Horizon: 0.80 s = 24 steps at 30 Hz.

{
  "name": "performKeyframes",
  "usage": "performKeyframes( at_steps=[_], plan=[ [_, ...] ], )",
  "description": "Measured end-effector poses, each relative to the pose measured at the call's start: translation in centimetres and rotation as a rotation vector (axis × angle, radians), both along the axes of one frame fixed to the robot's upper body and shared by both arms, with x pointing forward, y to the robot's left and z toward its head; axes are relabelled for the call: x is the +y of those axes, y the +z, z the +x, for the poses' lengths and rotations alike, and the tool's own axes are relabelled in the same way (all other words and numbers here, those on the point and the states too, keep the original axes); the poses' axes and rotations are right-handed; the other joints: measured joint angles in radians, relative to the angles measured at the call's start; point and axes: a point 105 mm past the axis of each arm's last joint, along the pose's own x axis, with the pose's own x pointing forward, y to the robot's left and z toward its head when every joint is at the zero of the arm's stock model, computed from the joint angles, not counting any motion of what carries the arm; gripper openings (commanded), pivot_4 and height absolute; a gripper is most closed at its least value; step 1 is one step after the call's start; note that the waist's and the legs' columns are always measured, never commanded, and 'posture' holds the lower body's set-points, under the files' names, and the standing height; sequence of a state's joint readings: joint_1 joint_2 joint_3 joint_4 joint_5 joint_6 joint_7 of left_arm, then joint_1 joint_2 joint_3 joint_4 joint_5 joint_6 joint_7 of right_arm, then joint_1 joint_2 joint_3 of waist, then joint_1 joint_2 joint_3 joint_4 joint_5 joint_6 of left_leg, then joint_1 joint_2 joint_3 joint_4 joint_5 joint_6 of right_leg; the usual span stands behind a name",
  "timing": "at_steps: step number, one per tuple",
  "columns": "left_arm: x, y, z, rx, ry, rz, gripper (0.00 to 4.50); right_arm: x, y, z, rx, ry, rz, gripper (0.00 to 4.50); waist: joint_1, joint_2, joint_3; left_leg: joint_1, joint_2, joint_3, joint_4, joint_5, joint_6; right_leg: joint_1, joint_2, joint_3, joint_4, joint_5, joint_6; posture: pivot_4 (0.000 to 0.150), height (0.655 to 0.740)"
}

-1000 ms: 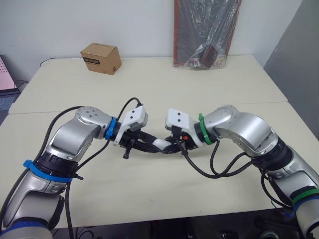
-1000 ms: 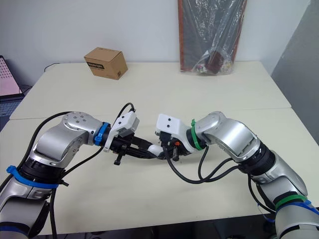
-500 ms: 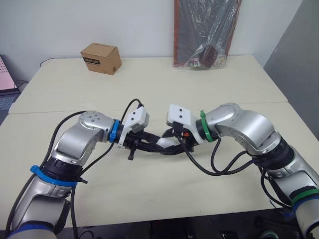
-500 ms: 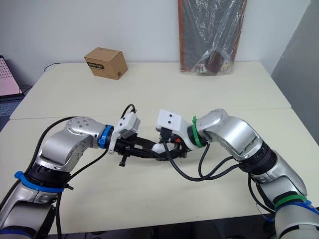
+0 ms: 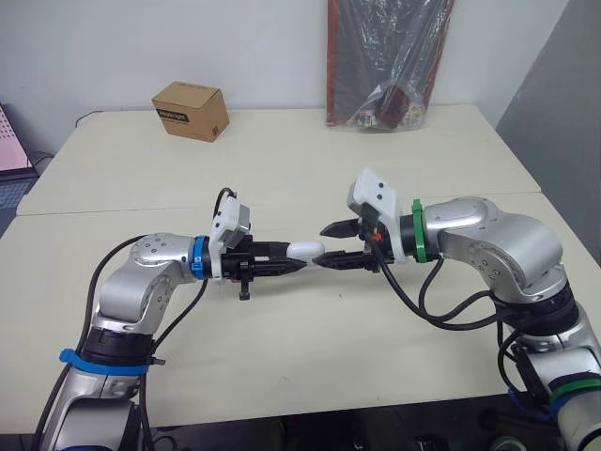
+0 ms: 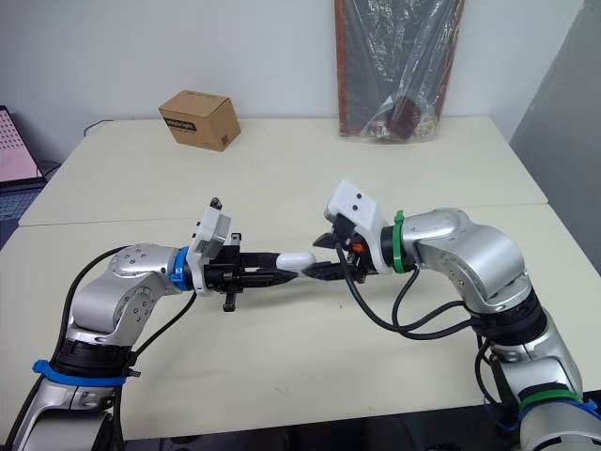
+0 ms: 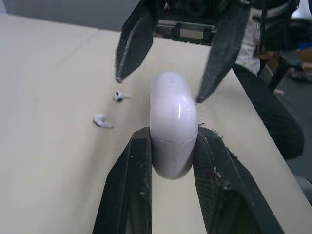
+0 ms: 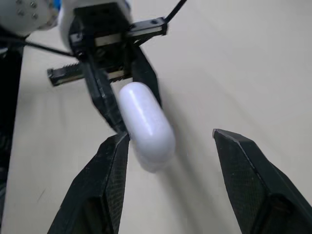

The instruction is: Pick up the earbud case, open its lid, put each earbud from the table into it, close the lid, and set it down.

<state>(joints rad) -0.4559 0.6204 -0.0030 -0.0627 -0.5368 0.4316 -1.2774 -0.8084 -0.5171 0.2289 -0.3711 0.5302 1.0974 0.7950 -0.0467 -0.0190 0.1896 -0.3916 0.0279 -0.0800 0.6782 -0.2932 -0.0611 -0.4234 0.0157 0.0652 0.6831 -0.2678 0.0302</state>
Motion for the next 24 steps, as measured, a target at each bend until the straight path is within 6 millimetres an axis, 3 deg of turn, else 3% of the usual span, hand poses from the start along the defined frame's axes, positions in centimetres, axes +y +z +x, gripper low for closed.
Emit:
performKeyframes(
  at_steps=[16,24],
  plan=[
    [0.7,-0.1,0.1,0.007,0.022,-0.049,0.81,1.0,-0.9,0.1,0.035,-0.034,0.055,2.81,-0.002,0.000,0.000,0.000,0.000,0.000,0.000,0.000,0.000,0.001,0.000,0.000,0.000,0.000,0.000,0.150,0.7400],
    [0.3,-0.9,-0.4,0.026,-0.005,-0.025,0.81,1.2,0.4,0.6,0.017,-0.047,0.094,2.81,-0.003,0.000,0.000,0.000,0.000,0.000,0.000,0.000,0.000,0.001,0.000,0.000,0.000,0.000,0.000,0.150,0.7400]
  ],
)
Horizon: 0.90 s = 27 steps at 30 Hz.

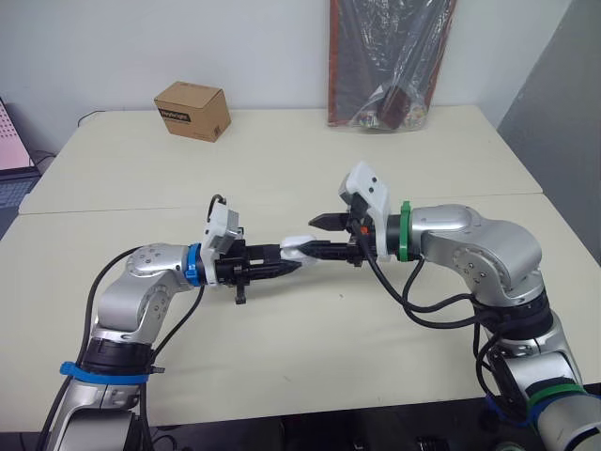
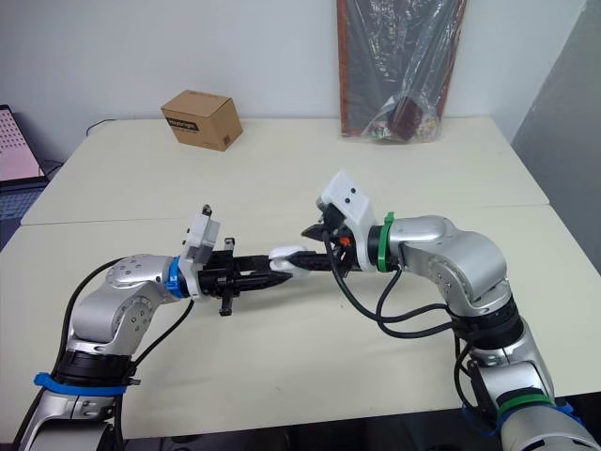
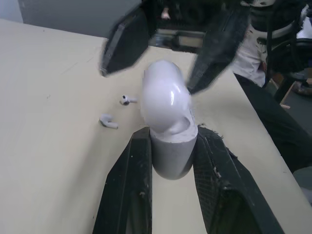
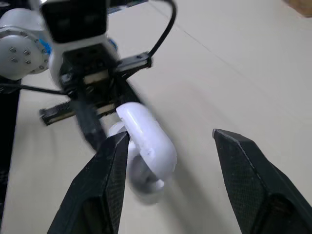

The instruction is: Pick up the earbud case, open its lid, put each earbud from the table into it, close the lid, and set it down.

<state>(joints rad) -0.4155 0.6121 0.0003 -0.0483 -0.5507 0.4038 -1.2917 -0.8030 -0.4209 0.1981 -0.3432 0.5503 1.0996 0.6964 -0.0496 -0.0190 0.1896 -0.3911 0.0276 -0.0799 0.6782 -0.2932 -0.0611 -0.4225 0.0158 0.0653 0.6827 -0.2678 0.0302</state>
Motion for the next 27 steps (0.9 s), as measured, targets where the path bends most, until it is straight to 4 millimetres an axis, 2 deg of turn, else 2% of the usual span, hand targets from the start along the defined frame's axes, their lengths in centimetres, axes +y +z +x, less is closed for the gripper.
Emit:
performKeyframes(
  at_steps=[10,14,16,18,22,27],
  plan=[
    [-0.1,0.1,0.1,-0.019,0.022,-0.006,0.81,-0.3,0.3,0.0,0.025,0.000,0.017,2.81,0.000,0.000,0.000,0.000,0.000,0.000,0.000,0.000,0.000,0.000,0.000,0.000,0.000,0.000,0.000,0.150,0.7400],
    [0.5,0.2,0.9,-0.035,0.082,-0.021,0.81,-2.0,1.7,1.2,-0.002,-0.086,0.031,2.81,0.000,0.000,0.000,0.000,0.000,0.000,0.000,0.000,0.000,0.000,0.000,0.000,0.000,0.000,0.000,0.150,0.7400],
    [0.8,0.5,1.1,-0.046,0.105,-0.028,0.81,-3.4,1.5,2.3,-0.003,-0.182,0.015,2.81,0.000,0.000,0.000,0.000,0.000,0.000,0.000,0.000,0.000,0.000,0.000,0.000,0.000,0.000,0.000,0.150,0.7400],
    [1.0,0.6,1.2,-0.051,0.118,-0.032,0.81,-4.7,0.4,3.4,0.021,-0.290,-0.017,2.81,0.000,0.000,0.000,0.000,0.000,0.000,0.000,0.000,0.000,0.000,0.000,0.000,0.000,0.000,0.000,0.150,0.7400],
    [1.3,0.8,1.5,-0.055,0.135,-0.038,0.81,-7.1,-3.5,4.6,0.116,-0.471,-0.108,2.81,0.000,0.000,0.000,0.000,0.000,0.001,0.000,0.000,0.000,0.000,0.000,0.001,0.000,0.000,0.000,0.150,0.7400],
    [1.5,1.0,1.7,-0.059,0.144,-0.041,0.81,-7.4,-6.1,4.7,0.158,-0.565,-0.162,2.81,-0.001,0.000,0.000,0.000,0.000,0.001,0.000,0.000,0.000,0.000,0.000,0.001,0.000,0.000,0.000,0.150,0.7400]
  ],
)
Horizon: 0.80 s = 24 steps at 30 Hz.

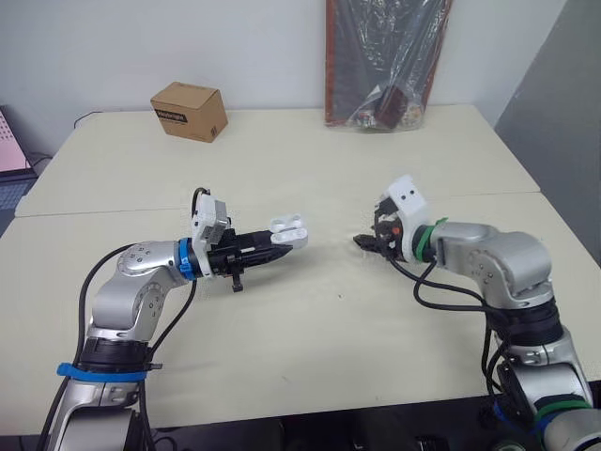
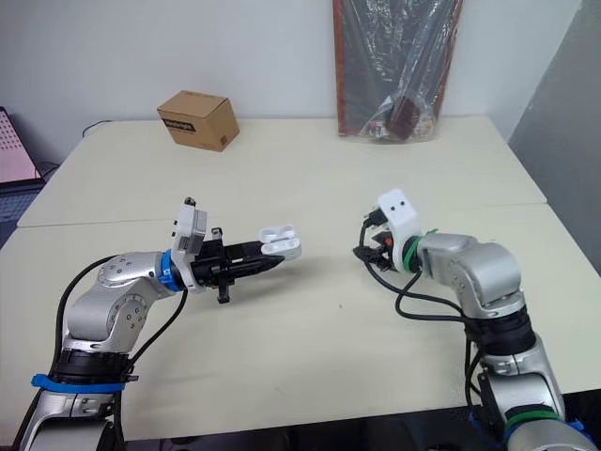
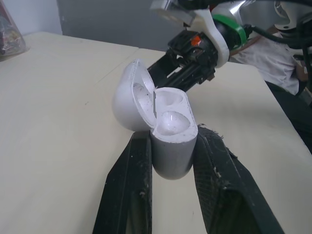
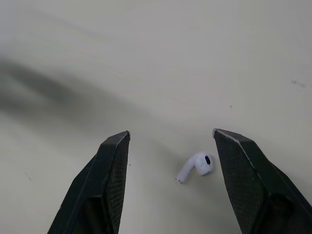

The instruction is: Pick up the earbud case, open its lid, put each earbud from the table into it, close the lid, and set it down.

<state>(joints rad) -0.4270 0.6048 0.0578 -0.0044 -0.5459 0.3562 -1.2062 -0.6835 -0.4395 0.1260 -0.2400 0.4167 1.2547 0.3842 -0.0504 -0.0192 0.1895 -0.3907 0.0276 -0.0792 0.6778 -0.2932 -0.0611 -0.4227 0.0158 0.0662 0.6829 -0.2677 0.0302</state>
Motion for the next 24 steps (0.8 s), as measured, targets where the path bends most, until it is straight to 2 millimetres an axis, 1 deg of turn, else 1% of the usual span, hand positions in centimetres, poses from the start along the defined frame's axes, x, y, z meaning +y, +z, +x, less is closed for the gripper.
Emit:
performKeyframes(
  at_steps=[4,6,10,15,23,24],
  plan=[
    [0.0,0.0,0.1,0.000,0.007,-0.002,0.81,0.4,-0.6,0.4,-0.006,-0.046,-0.016,2.81,0.000,0.000,0.000,0.000,0.000,0.000,0.000,0.000,0.000,0.000,0.000,0.000,0.000,0.000,0.000,0.150,0.7400],
    [-0.1,0.0,0.1,-0.002,0.011,-0.002,0.81,0.5,-1.6,0.9,0.015,-0.088,-0.018,2.81,-0.001,0.000,0.000,0.000,0.000,0.000,0.000,0.000,0.000,0.000,0.000,0.000,0.000,0.000,0.000,0.150,0.7400],
    [-0.1,0.0,0.1,-0.001,0.013,-0.001,0.81,-0.3,-3.3,1.3,0.050,-0.152,-0.042,2.81,-0.001,0.000,0.000,0.000,0.000,0.000,0.000,0.000,0.000,0.000,0.000,0.000,-0.001,0.000,0.000,0.150,0.7400],
    [-0.3,0.2,-0.1,-0.013,0.003,0.003,0.81,-0.4,-3.9,1.6,0.045,-0.170,-0.050,2.81,-0.002,0.000,0.000,0.000,0.000,0.000,0.000,0.000,0.000,0.000,0.000,0.000,0.000,0.000,0.000,0.150,0.7400],
    [-0.3,0.2,-0.2,-0.011,0.003,0.007,0.81,-0.2,-4.0,1.6,0.039,-0.173,-0.048,2.81,-0.003,0.000,0.000,0.001,0.000,0.000,0.000,0.000,0.000,0.000,0.000,0.000,0.000,0.000,0.000,0.150,0.7400],
    [-0.2,0.2,-0.2,-0.011,0.003,0.007,0.81,-0.2,-4.0,1.6,0.039,-0.174,-0.048,2.65,-0.004,0.000,0.000,0.001,0.000,0.000,0.000,0.000,0.000,0.000,0.000,0.000,0.000,0.000,0.000,0.150,0.7400]
  ],
)
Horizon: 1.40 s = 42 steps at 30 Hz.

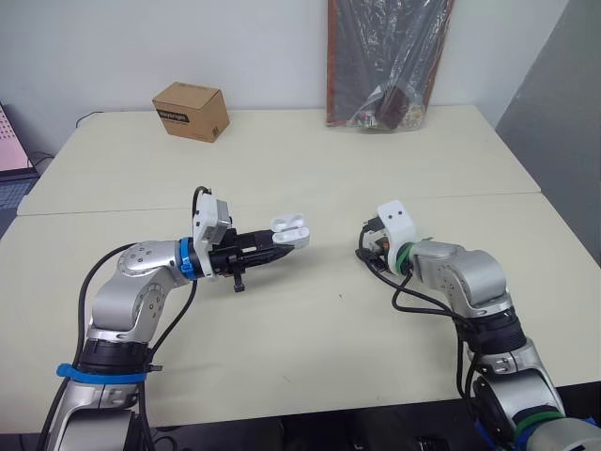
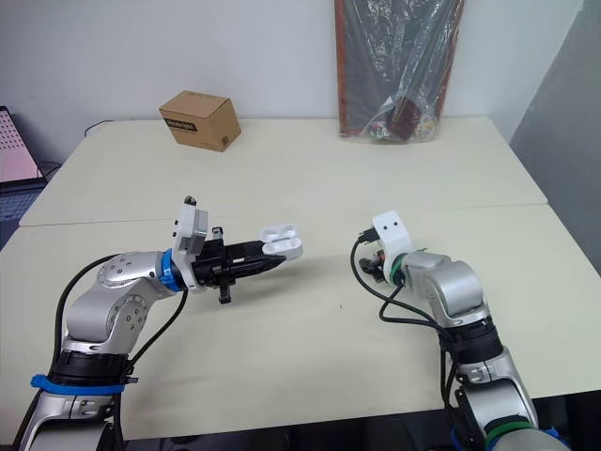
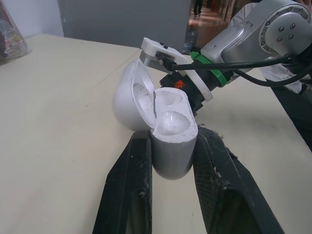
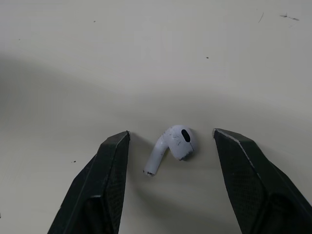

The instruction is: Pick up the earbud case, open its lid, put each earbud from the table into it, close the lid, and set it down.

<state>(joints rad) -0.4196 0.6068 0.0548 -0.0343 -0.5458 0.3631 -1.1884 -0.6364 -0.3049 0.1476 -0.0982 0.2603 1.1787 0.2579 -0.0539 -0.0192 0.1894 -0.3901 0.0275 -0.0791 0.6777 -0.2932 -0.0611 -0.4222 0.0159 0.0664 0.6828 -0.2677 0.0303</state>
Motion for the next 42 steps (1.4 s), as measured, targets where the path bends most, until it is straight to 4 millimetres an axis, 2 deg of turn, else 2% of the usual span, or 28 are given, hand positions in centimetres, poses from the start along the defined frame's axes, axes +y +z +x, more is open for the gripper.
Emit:
performKeyframes(
  at_steps=[2,4,10,13,15,25,29,35,38,42],
  plan=[
    [0.0,0.0,0.0,0.000,0.000,0.000,0.81,-0.1,0.0,0.0,-0.001,-0.006,0.000,2.22,0.000,0.000,0.000,0.000,0.000,0.000,0.000,0.000,0.000,0.000,0.000,0.000,0.000,0.000,0.000,0.150,0.7400],
    [0.0,0.0,0.0,0.001,0.000,0.000,0.81,-0.2,0.0,0.0,0.001,-0.009,0.001,1.54,0.000,0.000,0.000,0.000,0.000,0.000,0.000,0.000,0.000,0.000,0.000,0.000,0.000,0.000,0.000,0.150,0.7400],
    [0.0,0.0,-0.1,-0.001,0.000,0.001,0.81,-0.1,0.0,0.0,0.007,-0.002,0.004,1.54,-0.001,0.000,0.000,0.000,0.000,0.000,0.000,0.000,0.000,0.000,0.000,0.000,0.000,0.000,0.000,0.150,0.7400],
    [0.0,-0.2,-0.1,0.004,0.003,0.001,0.81,-0.2,0.0,0.0,0.006,-0.001,0.003,0.93,-0.001,0.000,0.000,0.000,0.000,0.000,0.000,0.000,0.000,0.000,0.000,0.000,0.000,0.000,0.000,0.150,0.7400],
    [0.0,-0.3,-0.1,0.008,0.008,0.001,0.81,0.0,0.3,0.0,-0.005,0.006,0.005,0.32,0.000,0.000,0.000,0.000,0.000,0.000,0.000,0.000,0.000,0.000,0.000,0.000,0.000,0.000,0.000,0.150,0.7400],
    [0.0,-0.5,-0.1,0.011,0.015,0.002,0.81,-0.3,0.3,-0.3,0.007,0.054,-0.012,0.28,0.000,0.000,0.000,0.000,0.000,0.000,0.000,0.000,0.000,0.000,0.000,0.000,0.000,0.000,0.000,0.150,0.7400],
    [-0.1,-0.5,-0.2,0.012,0.012,0.004,0.81,-0.3,0.6,-1.2,0.006,0.176,-0.049,0.28,0.001,0.000,0.000,0.000,0.000,0.000,0.000,0.000,0.000,0.000,0.000,0.000,-0.001,0.000,0.000,0.150,0.7400],
    [-0.1,-0.6,-0.2,0.009,0.011,0.007,0.81,0.6,1.9,-4.4,-0.029,0.516,-0.063,0.28,0.001,0.000,0.000,0.000,0.000,0.000,0.000,0.000,0.000,0.001,0.000,-0.001,-0.001,0.000,0.000,0.150,0.7400],
    [-0.1,-0.6,-0.2,0.008,0.011,0.010,0.81,0.4,1.7,-7.4,-0.030,0.757,-0.123,0.28,0.004,0.000,0.000,0.000,0.000,0.000,0.000,0.000,0.000,0.001,0.000,-0.001,-0.002,0.000,0.000,0.150,0.7400],
    [-0.1,-0.6,-0.2,0.007,0.011,0.012,0.81,-0.1,1.1,-10.0,-0.023,0.994,-0.189,0.28,0.006,0.000,0.000,0.002,0.000,0.000,0.000,0.000,0.000,0.002,0.000,0.000,-0.002,0.000,0.000,0.150,0.7400]
  ],
)
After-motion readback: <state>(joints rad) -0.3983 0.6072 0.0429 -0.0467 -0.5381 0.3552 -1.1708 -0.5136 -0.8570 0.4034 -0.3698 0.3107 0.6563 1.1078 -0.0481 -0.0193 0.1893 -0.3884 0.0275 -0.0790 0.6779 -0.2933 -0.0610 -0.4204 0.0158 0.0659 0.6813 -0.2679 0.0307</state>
